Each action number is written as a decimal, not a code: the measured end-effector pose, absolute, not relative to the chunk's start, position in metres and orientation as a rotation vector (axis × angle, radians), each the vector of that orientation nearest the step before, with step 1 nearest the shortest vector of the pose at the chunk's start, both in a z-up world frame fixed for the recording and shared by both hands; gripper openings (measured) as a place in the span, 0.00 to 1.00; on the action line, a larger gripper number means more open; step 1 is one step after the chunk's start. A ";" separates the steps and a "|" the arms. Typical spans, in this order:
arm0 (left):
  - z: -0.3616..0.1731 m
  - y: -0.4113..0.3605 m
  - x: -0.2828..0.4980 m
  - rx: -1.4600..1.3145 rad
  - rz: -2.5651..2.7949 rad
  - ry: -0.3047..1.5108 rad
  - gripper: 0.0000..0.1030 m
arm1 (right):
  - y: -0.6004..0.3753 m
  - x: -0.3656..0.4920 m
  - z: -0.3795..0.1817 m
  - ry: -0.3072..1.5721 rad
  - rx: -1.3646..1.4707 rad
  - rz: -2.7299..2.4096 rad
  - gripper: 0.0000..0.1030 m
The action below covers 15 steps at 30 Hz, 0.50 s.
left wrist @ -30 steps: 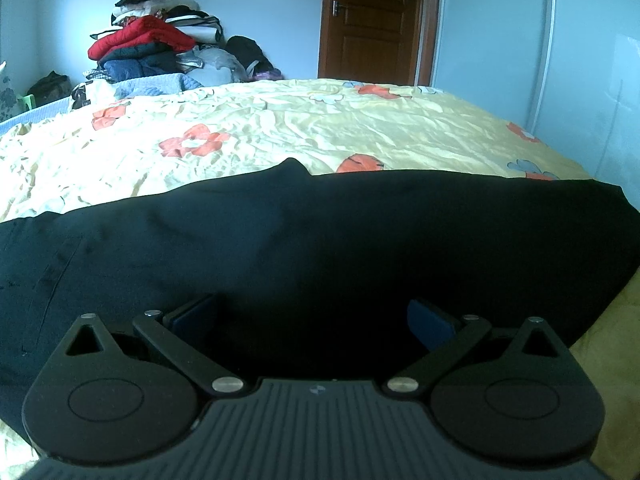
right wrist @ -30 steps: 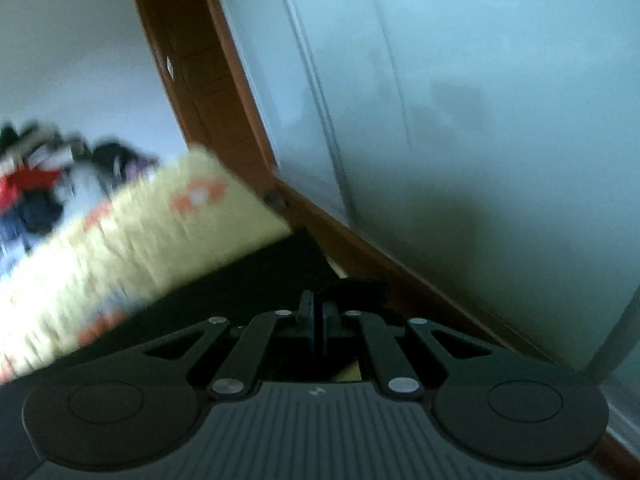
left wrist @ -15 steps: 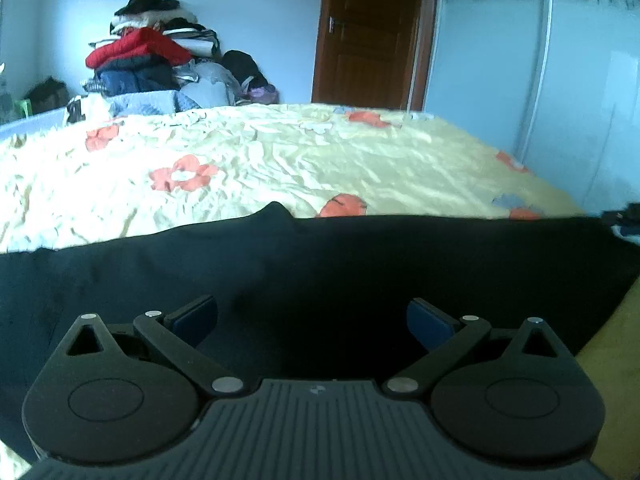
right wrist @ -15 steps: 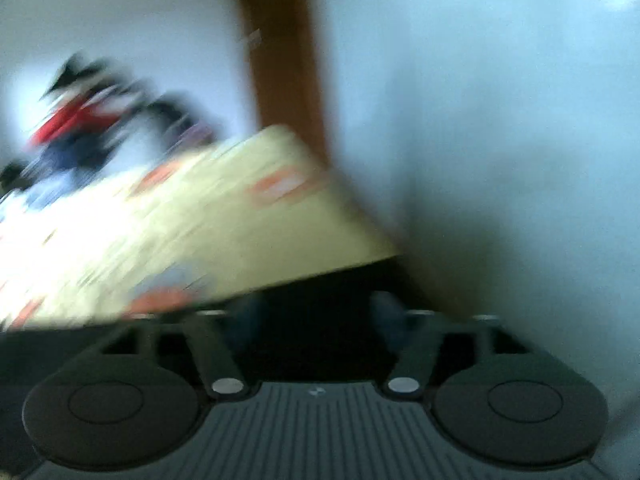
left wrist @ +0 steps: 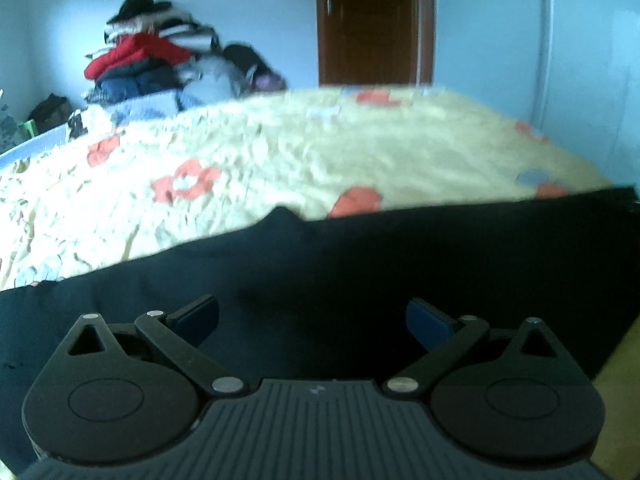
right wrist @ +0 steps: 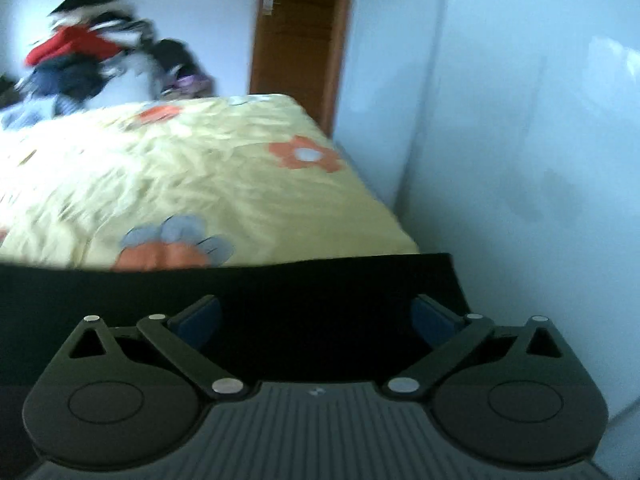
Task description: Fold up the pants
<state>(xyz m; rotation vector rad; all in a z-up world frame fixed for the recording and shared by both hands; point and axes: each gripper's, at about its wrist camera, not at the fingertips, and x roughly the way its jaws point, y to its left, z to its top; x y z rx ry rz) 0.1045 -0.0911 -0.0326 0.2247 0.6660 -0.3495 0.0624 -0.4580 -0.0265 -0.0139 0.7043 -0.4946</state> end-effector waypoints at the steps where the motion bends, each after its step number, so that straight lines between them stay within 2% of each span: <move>1: -0.037 -0.093 0.107 0.243 -0.333 0.687 0.98 | -0.455 0.066 -0.033 0.739 -0.035 -0.497 1.00; 3: -0.043 -0.090 0.105 0.247 -0.326 0.683 0.99 | -0.461 0.070 -0.045 0.783 -0.041 -0.508 1.00; 6: -0.039 -0.087 0.094 0.262 -0.302 0.649 0.97 | -0.479 0.059 -0.042 0.754 0.073 -0.566 1.00; 10: -0.030 -0.086 0.079 0.272 -0.305 0.563 0.98 | -0.496 0.012 -0.023 0.543 0.143 -0.834 1.00; 15: -0.048 -0.092 0.077 0.274 -0.322 0.597 0.99 | -0.549 -0.062 -0.023 0.382 0.646 -0.672 1.00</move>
